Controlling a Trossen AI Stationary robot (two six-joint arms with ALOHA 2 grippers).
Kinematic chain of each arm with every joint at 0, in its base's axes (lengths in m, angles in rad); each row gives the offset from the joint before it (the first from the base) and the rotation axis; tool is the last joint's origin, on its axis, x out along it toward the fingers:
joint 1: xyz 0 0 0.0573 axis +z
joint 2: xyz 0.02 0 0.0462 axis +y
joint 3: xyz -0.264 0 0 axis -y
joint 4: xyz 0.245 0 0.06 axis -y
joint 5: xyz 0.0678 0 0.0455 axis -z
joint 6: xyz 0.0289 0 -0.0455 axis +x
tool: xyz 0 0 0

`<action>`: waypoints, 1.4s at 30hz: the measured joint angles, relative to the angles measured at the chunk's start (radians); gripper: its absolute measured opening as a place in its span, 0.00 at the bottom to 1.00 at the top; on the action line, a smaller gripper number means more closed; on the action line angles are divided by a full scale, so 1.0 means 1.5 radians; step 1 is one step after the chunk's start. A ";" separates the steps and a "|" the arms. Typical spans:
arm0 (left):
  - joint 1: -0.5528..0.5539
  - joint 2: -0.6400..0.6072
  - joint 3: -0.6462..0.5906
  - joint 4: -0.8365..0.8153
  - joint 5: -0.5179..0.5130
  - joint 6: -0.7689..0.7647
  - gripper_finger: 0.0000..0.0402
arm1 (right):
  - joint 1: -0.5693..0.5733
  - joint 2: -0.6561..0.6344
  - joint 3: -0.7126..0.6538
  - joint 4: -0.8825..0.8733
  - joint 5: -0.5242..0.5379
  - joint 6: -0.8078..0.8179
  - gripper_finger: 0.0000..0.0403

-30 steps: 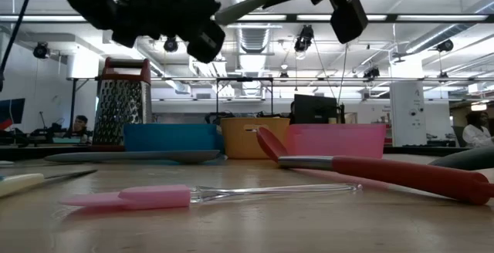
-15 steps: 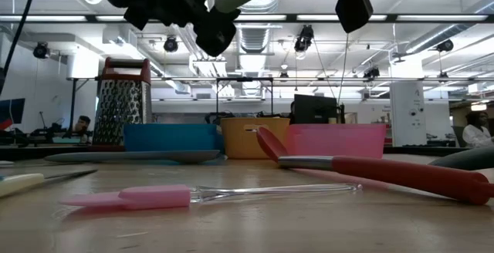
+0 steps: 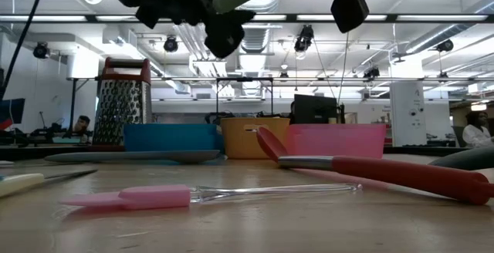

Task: Pick & Place Kitchen Items
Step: Put the green knife into the red bin

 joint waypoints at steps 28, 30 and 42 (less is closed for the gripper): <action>0.001 0.047 0.035 -0.075 0.036 0.062 0.07 | 0.012 -0.029 0.000 0.007 0.029 0.081 0.23; 0.003 0.046 0.035 -0.074 0.033 0.076 0.07 | 0.025 -0.035 0.000 0.004 0.044 0.081 0.24; 0.003 0.041 0.040 -0.034 0.054 0.085 0.07 | 0.105 -0.133 0.016 -0.020 0.071 0.068 0.18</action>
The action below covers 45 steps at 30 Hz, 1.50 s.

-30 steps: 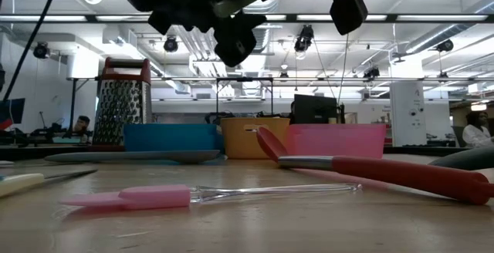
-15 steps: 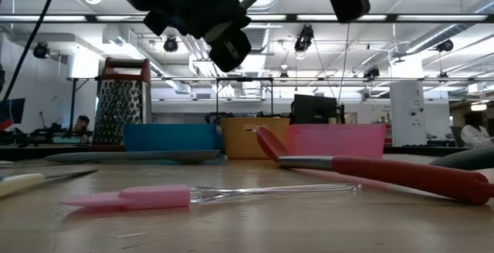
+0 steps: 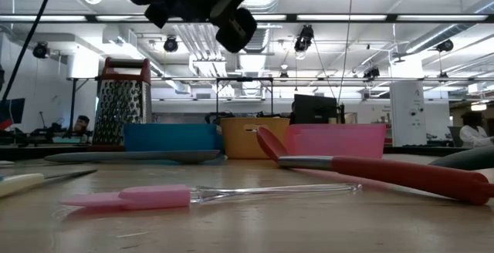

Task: Pick & Place Kitchen Items
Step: Put the green knife into the red bin

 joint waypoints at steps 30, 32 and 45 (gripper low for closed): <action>-0.025 -0.066 -0.043 0.188 -0.130 0.122 0.07 | -0.010 -0.421 -0.068 -0.501 -0.024 1.110 0.21; -0.024 -0.066 -0.064 0.255 -0.139 0.138 0.07 | -0.010 -0.429 -0.113 -0.504 -0.040 1.162 0.18; -0.021 -0.066 -0.169 0.444 -0.212 0.160 0.07 | -0.013 -0.383 -0.293 -0.327 -0.020 1.180 0.06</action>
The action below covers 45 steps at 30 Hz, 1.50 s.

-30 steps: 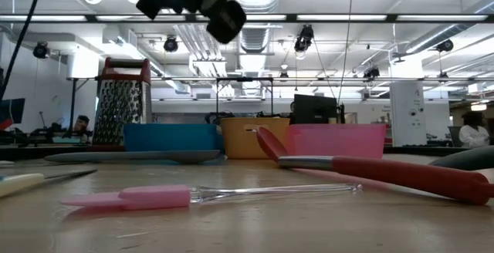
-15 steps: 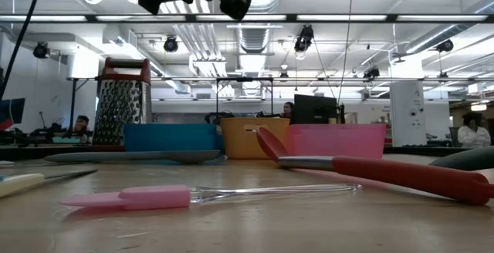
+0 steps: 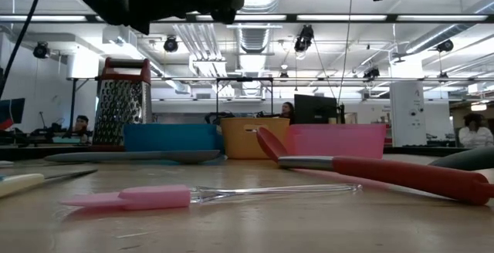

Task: Pick & Place Kitchen Items
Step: Put the green knife into the red bin

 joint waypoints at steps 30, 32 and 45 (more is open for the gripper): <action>-0.019 0.083 0.010 0.154 -0.104 0.030 0.07 | -0.094 0.190 -0.014 0.594 -0.176 -0.247 0.39; -0.020 0.083 0.010 0.156 -0.103 0.030 0.07 | -0.099 0.202 -0.014 0.628 -0.197 -0.261 0.42; -0.020 0.083 0.010 0.156 -0.101 0.030 0.07 | -0.162 0.299 -0.012 0.808 -0.315 -0.279 0.41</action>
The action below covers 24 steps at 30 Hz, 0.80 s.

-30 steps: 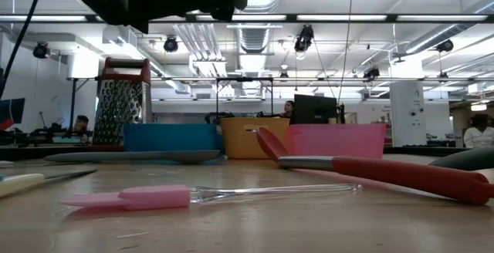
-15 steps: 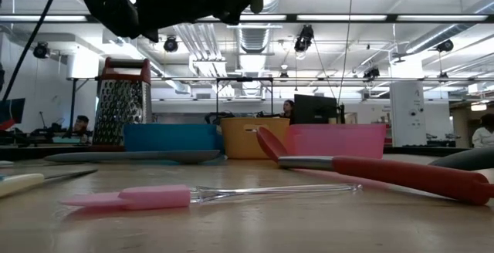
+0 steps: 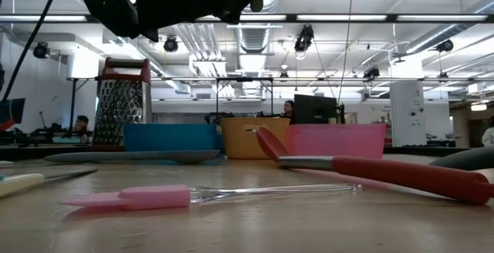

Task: Pick & Place Kitchen Items
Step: Put the green knife into the red bin

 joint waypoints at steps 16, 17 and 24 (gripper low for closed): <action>0.000 0.000 0.000 -0.004 0.000 0.000 0.07 | -0.062 0.033 0.001 0.059 -0.122 0.046 0.28; 0.000 0.000 0.000 -0.005 0.001 0.000 0.07 | -0.064 0.033 0.001 0.059 -0.122 0.047 0.28; 0.000 0.000 0.000 -0.005 0.000 0.000 0.07 | -0.066 0.033 0.005 0.059 -0.164 0.061 0.34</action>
